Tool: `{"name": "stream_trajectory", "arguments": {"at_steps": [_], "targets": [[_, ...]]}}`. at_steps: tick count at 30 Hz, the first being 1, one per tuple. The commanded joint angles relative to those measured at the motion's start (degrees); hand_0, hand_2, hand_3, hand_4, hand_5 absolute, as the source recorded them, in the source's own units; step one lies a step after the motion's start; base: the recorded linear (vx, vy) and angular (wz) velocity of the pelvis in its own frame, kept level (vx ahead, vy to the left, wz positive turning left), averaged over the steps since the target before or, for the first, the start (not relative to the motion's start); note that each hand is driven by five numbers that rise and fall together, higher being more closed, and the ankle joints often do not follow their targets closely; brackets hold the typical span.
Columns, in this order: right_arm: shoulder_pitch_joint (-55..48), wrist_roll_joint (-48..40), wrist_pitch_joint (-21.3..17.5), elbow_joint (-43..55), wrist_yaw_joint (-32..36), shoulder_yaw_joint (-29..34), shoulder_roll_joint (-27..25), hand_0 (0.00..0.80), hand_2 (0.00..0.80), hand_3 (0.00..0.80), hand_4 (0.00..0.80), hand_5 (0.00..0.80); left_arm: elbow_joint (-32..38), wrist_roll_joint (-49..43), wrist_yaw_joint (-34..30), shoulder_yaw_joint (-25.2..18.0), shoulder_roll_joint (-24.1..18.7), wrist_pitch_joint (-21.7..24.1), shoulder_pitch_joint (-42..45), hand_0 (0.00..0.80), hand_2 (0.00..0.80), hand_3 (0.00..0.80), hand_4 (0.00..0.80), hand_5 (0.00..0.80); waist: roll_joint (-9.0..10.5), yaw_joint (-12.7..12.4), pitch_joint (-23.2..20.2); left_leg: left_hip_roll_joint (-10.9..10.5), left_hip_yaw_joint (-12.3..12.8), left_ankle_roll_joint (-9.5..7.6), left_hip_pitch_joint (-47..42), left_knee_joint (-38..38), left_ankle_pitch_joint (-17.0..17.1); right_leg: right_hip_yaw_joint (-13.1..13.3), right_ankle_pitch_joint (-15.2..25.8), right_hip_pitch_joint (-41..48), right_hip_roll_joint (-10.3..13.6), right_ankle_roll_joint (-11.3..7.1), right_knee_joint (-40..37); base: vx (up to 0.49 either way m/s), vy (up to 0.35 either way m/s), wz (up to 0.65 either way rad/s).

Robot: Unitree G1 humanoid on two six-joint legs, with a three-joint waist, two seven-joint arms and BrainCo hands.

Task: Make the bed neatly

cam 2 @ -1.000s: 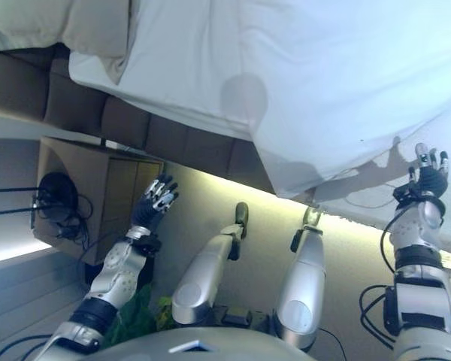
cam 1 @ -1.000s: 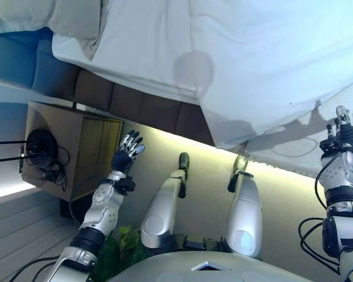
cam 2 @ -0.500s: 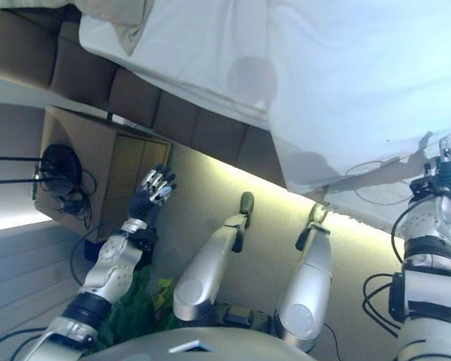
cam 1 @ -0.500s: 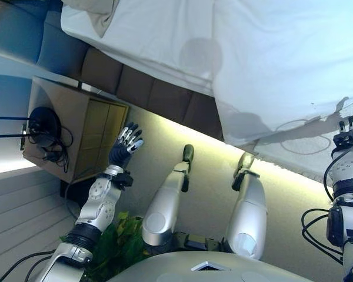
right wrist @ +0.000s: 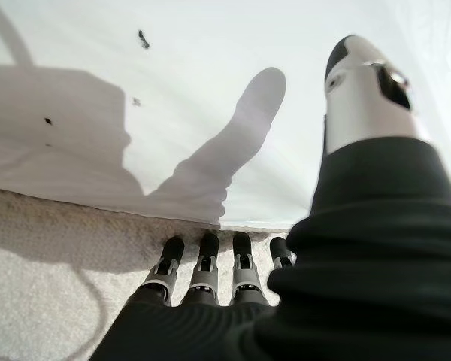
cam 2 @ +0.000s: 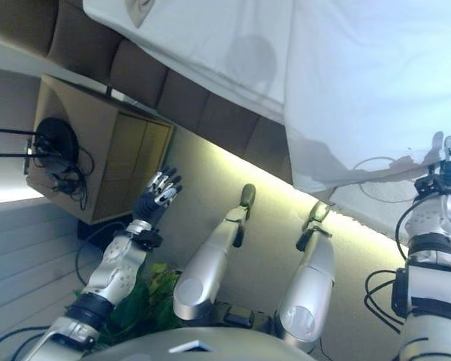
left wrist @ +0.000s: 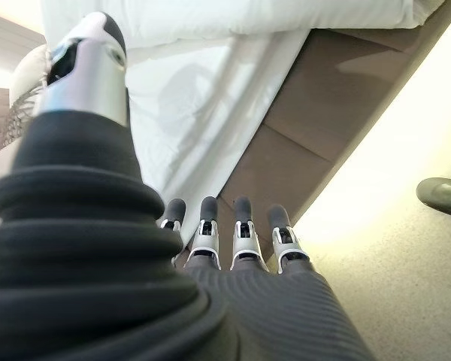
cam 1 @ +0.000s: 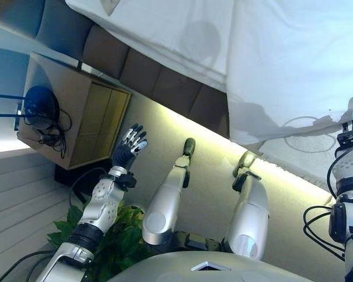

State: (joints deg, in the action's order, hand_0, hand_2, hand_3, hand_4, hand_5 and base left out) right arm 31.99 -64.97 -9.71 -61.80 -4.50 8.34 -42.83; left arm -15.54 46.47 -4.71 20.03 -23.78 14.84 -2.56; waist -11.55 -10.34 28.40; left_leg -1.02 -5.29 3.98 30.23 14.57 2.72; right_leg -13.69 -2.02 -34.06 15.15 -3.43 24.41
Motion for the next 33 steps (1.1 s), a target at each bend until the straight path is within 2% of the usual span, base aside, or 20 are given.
{"name": "stream_trajectory", "arguments": {"at_steps": [1, 8, 13, 16, 19, 26, 27, 28, 29, 33], "targets": [[7.4, -1.5, 1.6, 4.3, 4.7, -4.8, 2.5, 0.000, 0.000, 0.000, 0.000, 0.000, 2.0, 1.4, 0.0, 0.8, -3.6, 3.2, -1.5, 0.000, 0.000, 0.000, 0.000, 0.000, 1.42, -2.6, 1.4, -0.9, -1.9, -1.95, 4.5, 3.4, 1.6, 0.9, 6.5, 3.9, 4.6, -6.76, -6.7, 0.009, 0.031, -0.02], [11.8, -5.1, 3.6, 2.0, 4.0, -4.1, -0.7, 0.000, 0.000, 0.000, 0.000, 0.000, 1.8, 2.8, -0.4, 1.0, -3.2, 3.5, -0.6, 0.000, 0.000, 0.000, 0.000, 0.000, 0.21, -3.4, 1.4, -1.3, -1.6, -1.74, 2.9, 3.0, 1.8, 0.1, 6.2, 6.8, 5.3, -6.66, -7.6, 0.027, 0.068, -0.01], [14.7, -9.3, 4.7, 1.6, 0.1, -3.2, -1.9, 0.000, 0.000, 0.000, 0.000, 0.000, 2.5, 3.4, -0.3, 0.5, -3.4, 2.8, 0.4, 0.000, 0.000, 0.000, 0.000, 0.000, -0.31, -4.2, 1.2, -1.8, -2.0, -1.58, 1.7, 2.8, 1.8, -0.2, 6.1, 8.8, 6.0, -6.64, -8.1, 0.067, 0.047, 0.01], [16.3, -13.3, 4.5, 0.0, -1.5, -2.2, -2.4, 0.000, 0.000, 0.000, 0.000, 0.000, 2.3, 3.3, -0.6, 0.4, -3.5, 2.8, 0.5, 0.000, 0.000, 0.000, 0.000, 0.000, -0.50, -4.7, 0.8, -2.0, -2.3, -1.64, 1.8, 2.9, 1.8, -0.2, 6.2, 9.1, 6.4, -6.73, -8.3, 0.072, 0.019, 0.09], [18.0, -14.2, 5.1, -1.4, -2.0, -2.1, -3.0, 0.000, 0.000, 0.000, 0.000, 0.000, 3.0, 3.0, 0.1, 0.6, -3.6, 2.4, 0.2, 0.000, 0.000, 0.000, 0.000, 0.000, -0.78, -5.0, 1.0, -2.3, -2.4, -1.80, 2.1, 2.8, 1.9, -0.1, 6.3, 9.0, 6.4, -6.86, -8.5, 0.036, 0.028, 0.04], [18.3, -17.5, 3.7, -2.6, -7.2, -2.3, -2.6, 0.000, 0.000, 0.000, 0.000, 0.000, 3.5, 3.0, 0.8, 0.5, -3.6, 2.9, 0.2, 0.000, 0.000, 0.000, 0.000, 0.000, -0.96, -5.4, 1.4, -2.5, -1.9, -1.86, 4.1, 3.7, 1.8, -0.4, 6.5, 7.7, 6.5, -6.91, -8.5, 0.002, 0.006, 0.01], [18.2, -18.3, 3.4, -3.2, -7.4, -2.0, -2.6, 0.110, 0.110, 0.110, 0.110, 0.110, 3.7, 3.0, 1.1, 0.6, -3.7, 2.9, 0.1, 0.000, 0.000, 0.000, 0.000, 0.000, -1.03, -5.5, 1.4, -2.6, -1.9, -1.86, 4.3, 3.9, 1.8, -0.5, 6.5, 7.6, 6.5, -6.91, -8.4, 0.000, 0.000, 0.00], [18.0, -18.8, 3.3, -3.8, -7.1, -1.7, -2.7, 0.511, 0.511, 0.511, 0.511, 0.511, 3.9, 3.2, 1.3, 0.9, -3.9, 2.9, 0.0, 0.000, 0.000, 0.000, 0.000, 0.000, -1.11, -5.5, 1.4, -2.7, -2.0, -1.90, 4.5, 3.9, 1.8, -0.7, 6.5, 7.5, 6.5, -6.93, -8.5, 0.000, 0.000, 0.00], [17.8, -18.6, 3.2, -4.0, -6.8, -1.4, -2.8, 0.800, 0.800, 0.800, 0.800, 0.800, 4.1, 3.4, 1.5, 1.0, -3.9, 3.0, 0.0, 0.000, 0.000, 0.000, 0.000, 0.000, -1.15, -5.5, 1.4, -2.8, -2.0, -1.95, 4.7, 3.9, 1.9, -0.7, 6.6, 7.3, 6.5, -6.96, -8.5, 0.000, 0.000, 0.00], [16.5, -18.8, 1.7, -2.4, -6.2, -0.9, -1.7, 0.800, 0.800, 0.800, 0.800, 0.800, 4.9, 3.8, 2.0, 0.9, -4.0, 3.3, 0.0, 0.000, 0.000, 0.000, 0.000, 0.000, -1.03, -5.3, 1.4, -2.6, -1.9, -1.88, 4.7, 3.8, 1.9, -0.8, 6.5, 7.4, 6.2, -6.89, -8.8, 0.000, 0.000, 0.00]]}}
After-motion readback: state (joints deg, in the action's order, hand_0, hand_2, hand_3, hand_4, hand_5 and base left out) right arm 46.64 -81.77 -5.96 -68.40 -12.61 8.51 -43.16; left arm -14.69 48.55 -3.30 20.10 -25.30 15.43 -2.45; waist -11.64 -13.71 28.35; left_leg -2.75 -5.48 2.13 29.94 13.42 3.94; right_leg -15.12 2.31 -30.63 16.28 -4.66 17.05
